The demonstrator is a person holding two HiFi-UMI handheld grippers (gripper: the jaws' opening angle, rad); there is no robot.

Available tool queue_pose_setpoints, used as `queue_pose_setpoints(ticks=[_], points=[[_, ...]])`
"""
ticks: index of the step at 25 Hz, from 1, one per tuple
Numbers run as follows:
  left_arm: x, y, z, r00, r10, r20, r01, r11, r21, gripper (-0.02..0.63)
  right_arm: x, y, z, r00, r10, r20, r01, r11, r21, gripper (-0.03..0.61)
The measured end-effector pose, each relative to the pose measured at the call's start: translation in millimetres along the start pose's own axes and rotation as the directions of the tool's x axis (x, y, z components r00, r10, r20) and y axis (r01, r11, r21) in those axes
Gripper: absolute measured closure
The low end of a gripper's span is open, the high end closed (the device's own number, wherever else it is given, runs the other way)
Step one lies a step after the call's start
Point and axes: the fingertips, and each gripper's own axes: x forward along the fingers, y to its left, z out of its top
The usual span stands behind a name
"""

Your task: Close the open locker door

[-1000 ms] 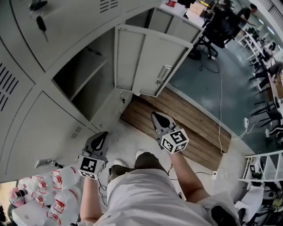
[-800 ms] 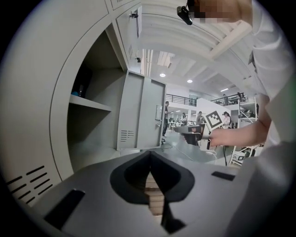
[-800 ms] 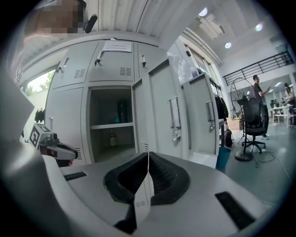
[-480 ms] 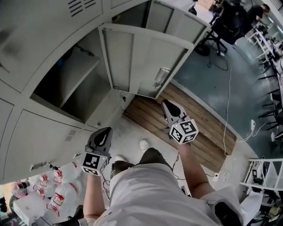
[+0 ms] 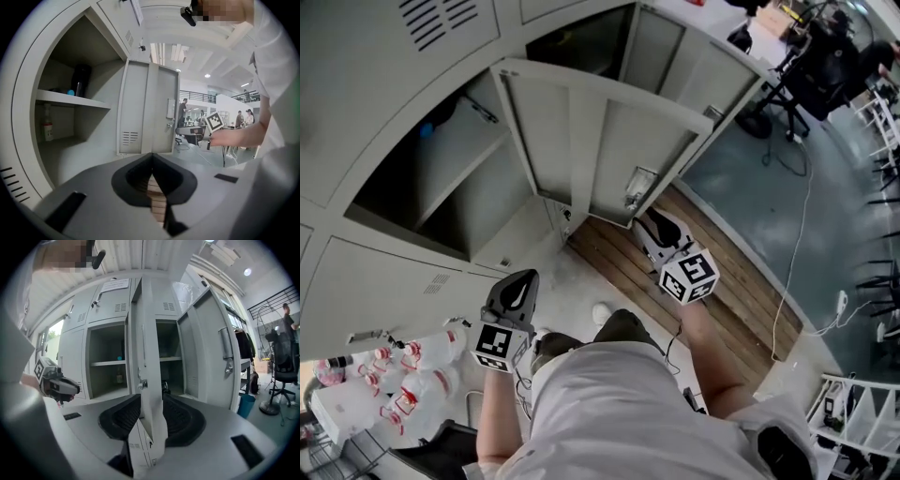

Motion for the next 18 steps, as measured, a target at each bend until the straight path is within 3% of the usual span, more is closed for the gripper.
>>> queue_pose_setpoints(ticks=[8,18], points=[[9.7,-8.7,-3.5,0.995,0.1,0.006,-0.1,0.995,-0.032,0.614,17.7,1.3,-2.8,0.99,0.141,-0.017,-0.141,0.989,-0.034,0.432],[-0.1,-21.7,-16.8,0.981,0.193,0.007,-0.192,0.978,-0.082,0.614,17.3,1.4,-3.5,0.978,0.208,-0.015,-0.208,0.977,-0.041,0.469]])
